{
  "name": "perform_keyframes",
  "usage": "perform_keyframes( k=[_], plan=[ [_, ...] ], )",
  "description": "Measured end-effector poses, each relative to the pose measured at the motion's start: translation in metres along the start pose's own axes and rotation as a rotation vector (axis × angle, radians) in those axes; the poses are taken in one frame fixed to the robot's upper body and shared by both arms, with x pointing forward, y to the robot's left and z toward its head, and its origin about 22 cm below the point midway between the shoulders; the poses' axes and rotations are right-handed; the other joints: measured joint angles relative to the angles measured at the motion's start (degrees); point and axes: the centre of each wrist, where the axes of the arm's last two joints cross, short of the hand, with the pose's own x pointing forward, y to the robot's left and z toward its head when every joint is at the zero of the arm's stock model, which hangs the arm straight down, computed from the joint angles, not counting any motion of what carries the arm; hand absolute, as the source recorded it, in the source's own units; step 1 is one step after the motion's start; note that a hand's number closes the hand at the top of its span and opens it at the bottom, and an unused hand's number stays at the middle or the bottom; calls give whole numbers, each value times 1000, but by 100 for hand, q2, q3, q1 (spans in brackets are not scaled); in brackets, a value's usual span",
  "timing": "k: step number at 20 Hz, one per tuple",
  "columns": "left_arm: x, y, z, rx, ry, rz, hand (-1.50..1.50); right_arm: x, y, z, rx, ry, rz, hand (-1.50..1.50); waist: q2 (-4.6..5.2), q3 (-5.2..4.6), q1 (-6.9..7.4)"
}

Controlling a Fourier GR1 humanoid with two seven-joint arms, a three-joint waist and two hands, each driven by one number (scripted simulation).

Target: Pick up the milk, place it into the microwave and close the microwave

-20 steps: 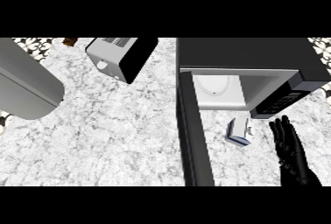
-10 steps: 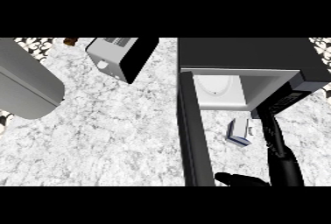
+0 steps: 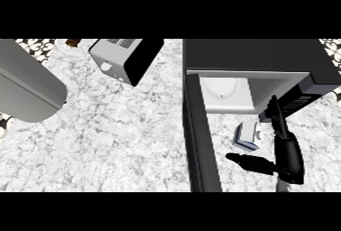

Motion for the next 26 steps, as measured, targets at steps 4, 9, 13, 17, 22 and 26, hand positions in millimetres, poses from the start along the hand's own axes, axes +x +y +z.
perform_keyframes(
  k=[4, 9, 13, 17, 22, 26],
  plan=[
    [0, 4, 6, 5, 5, 0, -150, -19, -5, 1, -13, 32, 34, -150, 1, 0, -19],
    [5, 3, 10, -5, 12, -3, -150, -44, -8, -9, -4, 50, 38, -150, 10, 4, -9],
    [3, 7, 12, 1, 15, 8, -150, -66, -11, -4, 40, 58, 16, -150, 11, 4, -13],
    [7, 10, 13, 3, 24, 10, -150, -85, -9, 8, 72, 78, 0, -150, 11, 4, -15],
    [8, 11, 15, 8, 27, 12, -150, -104, 4, 20, 88, 99, 16, 150, 13, 5, -5],
    [4, 12, 17, 4, 28, 18, -150, -119, -1, 23, 69, 90, 67, -150, 6, -6, -3]
  ],
)
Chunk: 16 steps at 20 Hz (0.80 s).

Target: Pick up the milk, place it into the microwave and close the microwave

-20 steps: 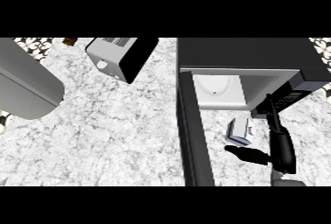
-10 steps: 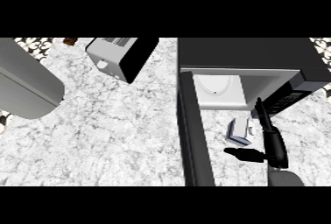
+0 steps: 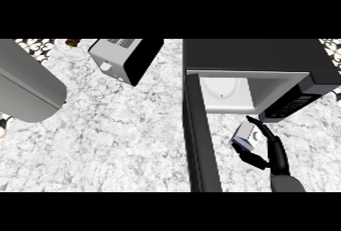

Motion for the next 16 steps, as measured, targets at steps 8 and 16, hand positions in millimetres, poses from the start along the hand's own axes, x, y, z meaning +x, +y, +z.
perform_keyframes(
  k=[8, 16],
  plan=[
    [4, 4, 7, -4, 17, 3, -150, -15, -10, -10, 4, -12, 173, 150, -11, -9, 53],
    [1, 10, 8, -10, 20, 8, -150, -25, -16, -17, 78, -17, 234, 150, 16, 4, 98]
  ],
)
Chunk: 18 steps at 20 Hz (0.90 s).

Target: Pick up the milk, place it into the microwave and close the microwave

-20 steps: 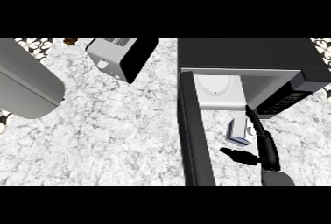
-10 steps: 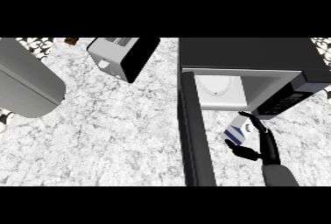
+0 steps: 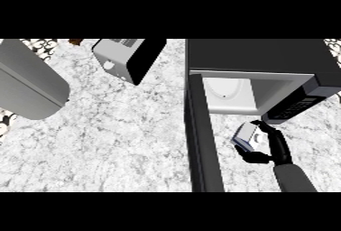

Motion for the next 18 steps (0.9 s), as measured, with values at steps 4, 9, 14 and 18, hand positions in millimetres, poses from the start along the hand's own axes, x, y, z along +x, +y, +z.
perform_keyframes(
  k=[4, 9, 14, 18],
  plan=[
    [1, -1, -5, -7, -10, 10, -150, -4, -13, -7, 59, -60, -7, 150, 28, 14, 17],
    [-1, 2, -2, -5, -1, 11, -150, -5, -20, -15, 78, -111, -74, 150, 27, 21, 28],
    [-1, 8, -3, 2, 2, 21, -150, 2, -19, -28, 114, -173, -140, 150, 11, 17, -9],
    [-2, 13, 1, 15, 12, 17, -150, 11, -10, -36, 161, -225, -207, 150, -23, 8, -70]
  ],
)
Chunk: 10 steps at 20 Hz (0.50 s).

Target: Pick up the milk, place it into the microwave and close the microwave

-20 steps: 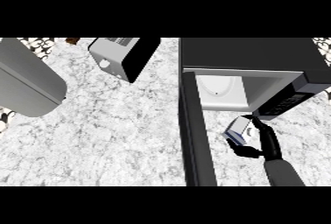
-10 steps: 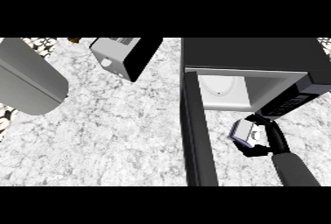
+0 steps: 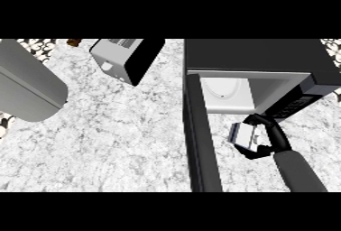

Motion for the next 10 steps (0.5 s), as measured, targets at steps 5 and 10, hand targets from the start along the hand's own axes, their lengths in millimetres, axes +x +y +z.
perform_keyframes(
  k=[5, 10],
  plan=[
    [6, 1, 2, 10, 8, -9, -150, 16, 1, -32, 7, -85, -3, 150, -22, -7, -68],
    [1, 4, 3, 17, 15, -7, -150, 37, -2, -66, -30, -115, 30, 150, -26, -11, -109]
  ],
)
